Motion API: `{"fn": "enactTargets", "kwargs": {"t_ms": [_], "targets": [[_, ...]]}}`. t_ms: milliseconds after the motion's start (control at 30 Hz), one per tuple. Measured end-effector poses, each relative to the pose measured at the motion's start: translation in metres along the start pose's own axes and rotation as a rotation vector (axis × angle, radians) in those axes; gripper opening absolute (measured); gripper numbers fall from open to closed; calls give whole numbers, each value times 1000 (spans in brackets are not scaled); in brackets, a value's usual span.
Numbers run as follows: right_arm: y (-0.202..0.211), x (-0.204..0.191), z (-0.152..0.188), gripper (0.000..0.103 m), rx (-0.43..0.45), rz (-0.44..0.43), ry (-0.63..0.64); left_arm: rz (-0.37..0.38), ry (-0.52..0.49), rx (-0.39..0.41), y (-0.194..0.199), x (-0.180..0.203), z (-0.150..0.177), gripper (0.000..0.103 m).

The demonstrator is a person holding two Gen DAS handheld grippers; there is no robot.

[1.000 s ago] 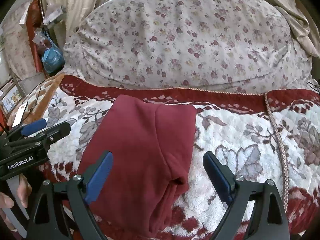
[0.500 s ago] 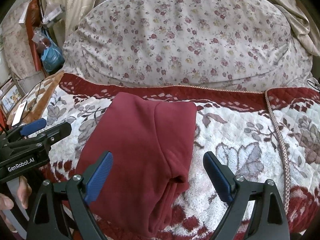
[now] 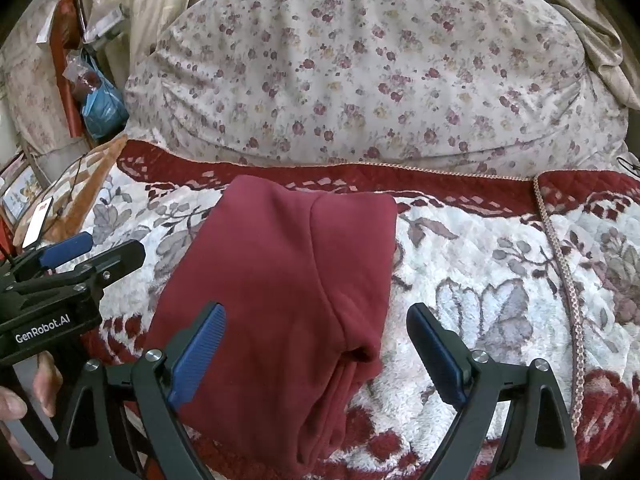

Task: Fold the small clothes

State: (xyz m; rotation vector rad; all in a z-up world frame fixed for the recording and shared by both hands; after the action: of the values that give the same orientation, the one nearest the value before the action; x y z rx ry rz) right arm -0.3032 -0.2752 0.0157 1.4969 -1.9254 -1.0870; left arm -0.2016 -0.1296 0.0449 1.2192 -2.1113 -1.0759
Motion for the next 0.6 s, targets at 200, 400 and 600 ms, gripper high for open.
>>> {"fn": "enactTargets", "kwargs": {"t_ms": [200,400,600], "targets": [[-4,0,0,95,-10,-1,0,5,-4,-11,-5,0,0,87],[-7,-3,-3,95,-10,6,16,3,-10,-17,-8,1,-2,87],[-12,-3,-8,95,-12,8,25,2,-18,-27,-15,2,-6,87]]}}
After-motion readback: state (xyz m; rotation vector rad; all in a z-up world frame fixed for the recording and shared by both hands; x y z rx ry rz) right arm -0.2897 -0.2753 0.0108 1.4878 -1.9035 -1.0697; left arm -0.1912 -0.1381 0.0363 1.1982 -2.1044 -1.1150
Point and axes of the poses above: each gripper's, at about its wrist camera, not at the fingertips, and y roughly against the way its jaws point, x to its right, z to its underside, the point moved 8 cm from there along -y, roughly the way its jaws point, and after that the axes turned 11 degrees about -x, right-handed, at the moved point
